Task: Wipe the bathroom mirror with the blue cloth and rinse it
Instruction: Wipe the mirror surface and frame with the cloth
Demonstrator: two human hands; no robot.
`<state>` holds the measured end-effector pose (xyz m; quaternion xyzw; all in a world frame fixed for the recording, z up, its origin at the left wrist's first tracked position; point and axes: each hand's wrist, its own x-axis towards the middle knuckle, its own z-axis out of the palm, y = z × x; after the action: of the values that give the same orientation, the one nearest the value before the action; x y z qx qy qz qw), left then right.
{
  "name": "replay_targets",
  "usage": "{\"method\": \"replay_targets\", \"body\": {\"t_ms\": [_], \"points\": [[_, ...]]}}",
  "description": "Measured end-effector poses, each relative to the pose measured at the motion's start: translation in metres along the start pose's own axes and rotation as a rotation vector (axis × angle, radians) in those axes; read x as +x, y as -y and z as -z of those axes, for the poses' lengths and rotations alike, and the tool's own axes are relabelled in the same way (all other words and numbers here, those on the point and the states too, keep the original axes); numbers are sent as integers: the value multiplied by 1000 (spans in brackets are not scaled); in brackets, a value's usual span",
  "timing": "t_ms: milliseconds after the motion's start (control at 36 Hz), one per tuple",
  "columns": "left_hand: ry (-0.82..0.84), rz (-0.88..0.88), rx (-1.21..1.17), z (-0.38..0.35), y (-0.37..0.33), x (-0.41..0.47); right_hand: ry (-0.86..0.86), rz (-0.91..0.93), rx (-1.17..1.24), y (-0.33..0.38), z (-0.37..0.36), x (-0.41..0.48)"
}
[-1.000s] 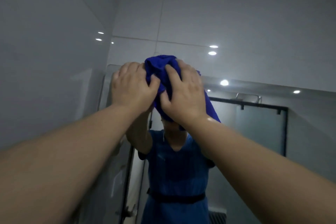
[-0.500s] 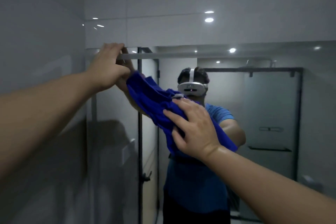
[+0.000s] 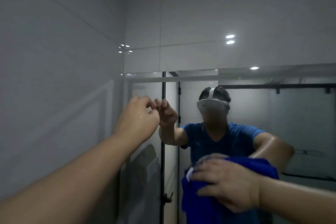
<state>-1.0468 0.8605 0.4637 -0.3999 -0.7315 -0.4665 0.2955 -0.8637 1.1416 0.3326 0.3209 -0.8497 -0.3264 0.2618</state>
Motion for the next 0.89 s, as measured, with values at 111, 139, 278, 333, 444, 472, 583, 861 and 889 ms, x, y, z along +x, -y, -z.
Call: {"method": "replay_targets", "body": {"t_ms": [111,139,278,333,444,472,583,861,889], "points": [[-90,45,-193,3,-6,11,28,-315,-198,-35,101,77],[-111,52,-236,3,-6,13,1,-404,-205,-52,108,87],[-207,72,-403,6,-9,15,-249,-885,-382,-113,134,148],[-233,36,-412,8,-12,14,-391,-1050,-394,-120,131,174],[-308,-11,-347,5,-4,17,-460,-1104,-395,-110,102,206],[-320,-12,-352,1,1,16,-431,-1070,-388,-103,91,209],[-358,-35,-331,-29,34,0,-353,-925,-279,-63,42,219],[-59,441,-101,-106,143,-100,-189,-784,122,78,-87,191],[14,481,-95,-111,148,-115,-169,-769,162,92,-98,183]]}}
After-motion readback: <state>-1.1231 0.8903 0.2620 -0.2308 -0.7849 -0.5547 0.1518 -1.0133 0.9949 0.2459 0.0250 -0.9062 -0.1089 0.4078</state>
